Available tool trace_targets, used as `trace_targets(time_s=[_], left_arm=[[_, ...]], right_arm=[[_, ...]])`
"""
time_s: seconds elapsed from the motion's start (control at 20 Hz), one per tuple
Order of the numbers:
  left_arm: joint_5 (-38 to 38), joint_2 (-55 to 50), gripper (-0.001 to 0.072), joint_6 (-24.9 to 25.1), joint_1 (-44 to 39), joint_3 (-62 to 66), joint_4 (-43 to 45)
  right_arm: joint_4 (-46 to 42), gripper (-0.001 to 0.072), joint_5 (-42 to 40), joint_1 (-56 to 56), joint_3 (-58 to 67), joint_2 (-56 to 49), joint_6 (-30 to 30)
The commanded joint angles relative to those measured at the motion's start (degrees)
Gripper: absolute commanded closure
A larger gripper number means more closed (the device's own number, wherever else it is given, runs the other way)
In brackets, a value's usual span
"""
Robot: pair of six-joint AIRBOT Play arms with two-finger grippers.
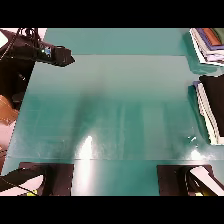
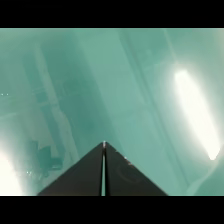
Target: Fold the shirts.
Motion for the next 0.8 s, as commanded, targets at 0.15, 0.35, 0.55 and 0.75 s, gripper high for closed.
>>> trace_targets(time_s=[0.15,0.35,0.55,0.75], left_arm=[[-0.24,-0.02,0.0681,-0.04,0.0,0.02,-0.04],[1.33,-0.02,0.0681,-0.02,0.0,0.02,-0.04],[1.49,-0.02,0.0681,-0.04,0.0,0.02,-0.04],[1.46,-0.02,0.0681,-0.02,0.0,0.02,-0.04]], right_arm=[[16.46,0.0171,-4.15,14.53,2.54,3.13,0.11],[16.7,0.0172,-4.79,36.13,5.95,1.09,0.11],[16.61,0.0216,-9.73,54.58,8.0,-3.08,0.09],[16.59,0.0692,-9.68,64.98,11.8,-7.98,0.0]])
